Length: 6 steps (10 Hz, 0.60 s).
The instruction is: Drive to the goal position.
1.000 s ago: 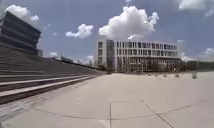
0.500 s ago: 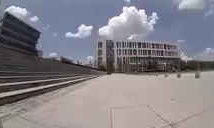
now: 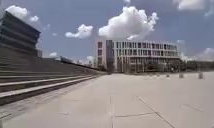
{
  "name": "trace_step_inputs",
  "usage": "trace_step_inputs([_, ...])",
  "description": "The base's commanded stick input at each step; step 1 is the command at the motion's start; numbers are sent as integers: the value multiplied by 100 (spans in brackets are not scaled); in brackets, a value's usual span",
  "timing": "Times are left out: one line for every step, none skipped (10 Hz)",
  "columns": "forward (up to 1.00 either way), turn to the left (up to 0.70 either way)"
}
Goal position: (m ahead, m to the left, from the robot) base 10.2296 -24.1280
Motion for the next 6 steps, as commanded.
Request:
trace_step_inputs([70,0])
trace_step_inputs([70,0])
trace_step_inputs([70,0])
trace_step_inputs([70,0])
trace_step_inputs([70,0])
trace_step_inputs([70,0])
